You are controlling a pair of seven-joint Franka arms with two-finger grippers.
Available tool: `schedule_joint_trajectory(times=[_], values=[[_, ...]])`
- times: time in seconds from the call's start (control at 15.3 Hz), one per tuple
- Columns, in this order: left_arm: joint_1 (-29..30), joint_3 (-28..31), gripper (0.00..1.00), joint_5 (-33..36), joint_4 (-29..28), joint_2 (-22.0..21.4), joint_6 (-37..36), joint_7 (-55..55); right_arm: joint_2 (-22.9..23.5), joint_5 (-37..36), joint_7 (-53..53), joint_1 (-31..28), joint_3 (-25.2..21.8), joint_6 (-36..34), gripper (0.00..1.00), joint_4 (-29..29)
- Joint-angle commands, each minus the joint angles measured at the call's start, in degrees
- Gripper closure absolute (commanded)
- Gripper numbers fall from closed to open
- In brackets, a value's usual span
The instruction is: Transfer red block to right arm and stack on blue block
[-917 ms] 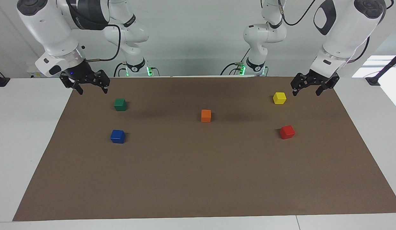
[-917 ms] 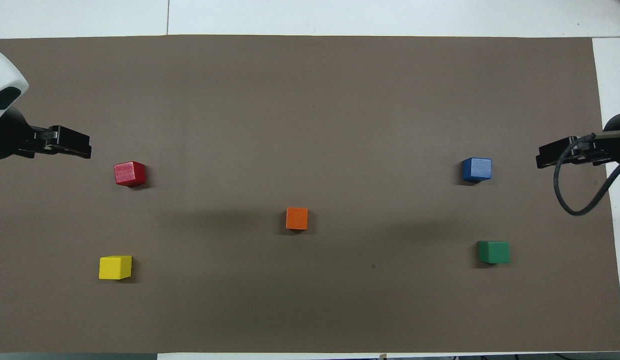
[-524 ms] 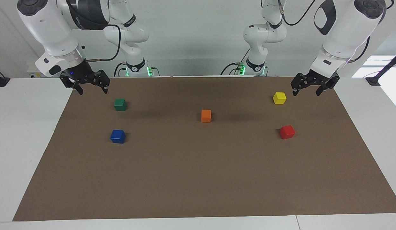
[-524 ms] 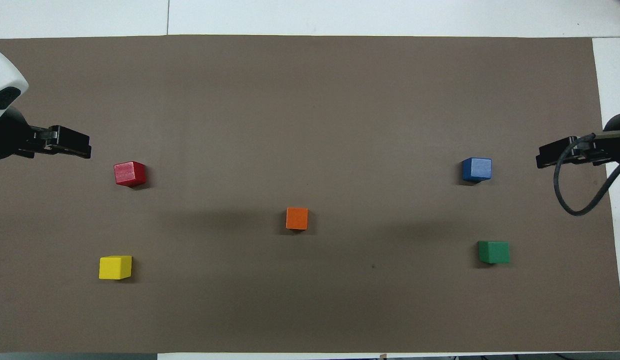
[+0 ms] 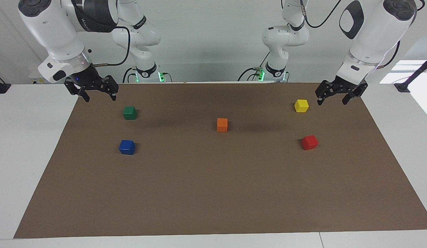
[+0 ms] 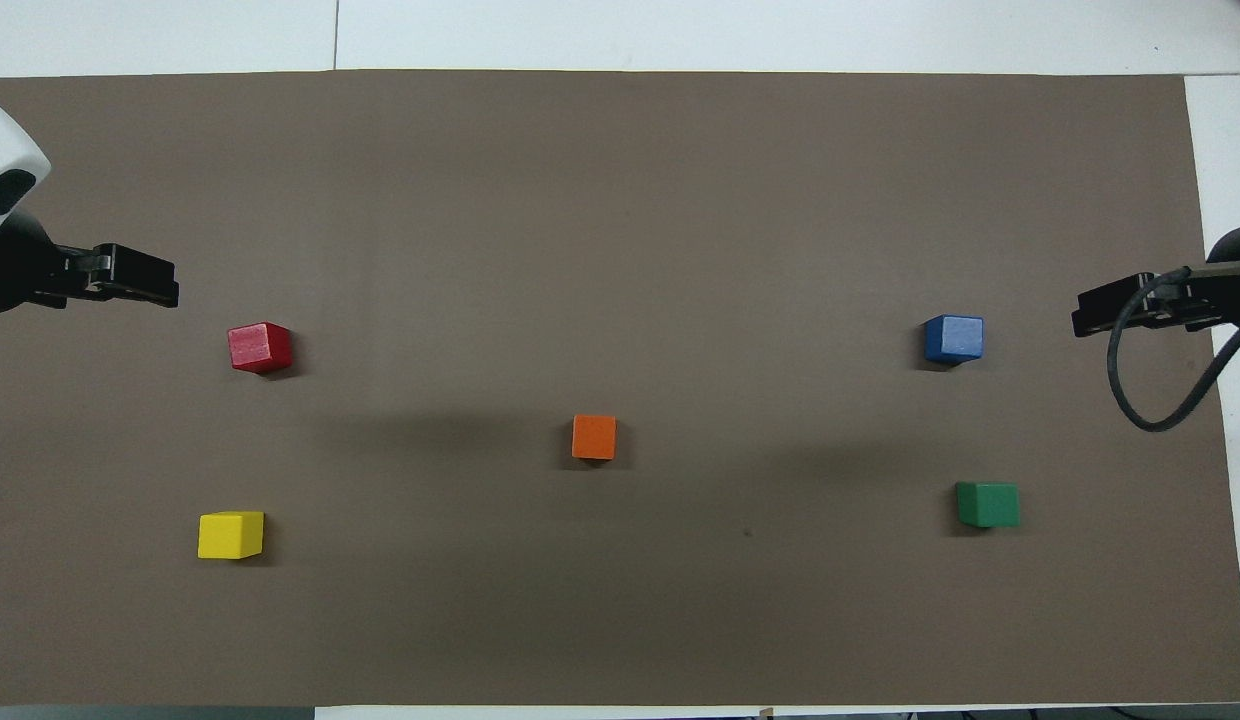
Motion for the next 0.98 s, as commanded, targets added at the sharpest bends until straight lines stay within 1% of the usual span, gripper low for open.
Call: schedule_joint_trajectory(times=[0.0, 0.13, 0.2, 0.33, 0.52, 0.59, 0.72, 0.92], values=[[1.3, 0.2, 0.00, -0.5, -5.6, -0.9, 5.4, -0.1, -0.1, 0.9, -0.6, -0.8, 0.3, -1.2, 0.00, 0.5], [2.0, 0.3, 0.00, -0.4, -6.9, 1.4, 7.1, -0.2, -0.1, 0.9, -0.6, -0.8, 0.3, -1.2, 0.00, 0.6], [2.3, 0.3, 0.00, -0.4, -8.4, 1.9, 8.9, -0.2, -0.1, 0.9, -0.6, -0.8, 0.3, -1.2, 0.00, 0.6], [3.7, 0.2, 0.00, -0.3, -13.6, 2.0, 15.2, -0.2, -0.1, 0.9, -0.6, -0.7, 0.3, -1.2, 0.00, 0.6], [3.8, 0.2, 0.00, -0.4, -21.3, 2.4, 25.3, -0.5, -0.1, 0.9, -0.7, -0.5, 0.3, -1.3, 0.00, 0.6], [3.8, 0.2, 0.00, -0.4, -22.6, 3.3, 27.4, -0.6, -0.1, 0.9, -0.7, -0.3, 0.3, -1.3, 0.00, 0.6], [3.7, 0.2, 0.00, -0.4, -22.8, 5.5, 29.9, -2.1, -0.2, 0.9, -1.1, -0.4, 0.3, -2.8, 0.00, 0.5], [3.4, 0.2, 0.00, -0.3, -24.6, 6.4, 33.3, -1.8, -0.2, 0.9, -1.2, -0.5, 0.3, -3.0, 0.00, 0.5]])
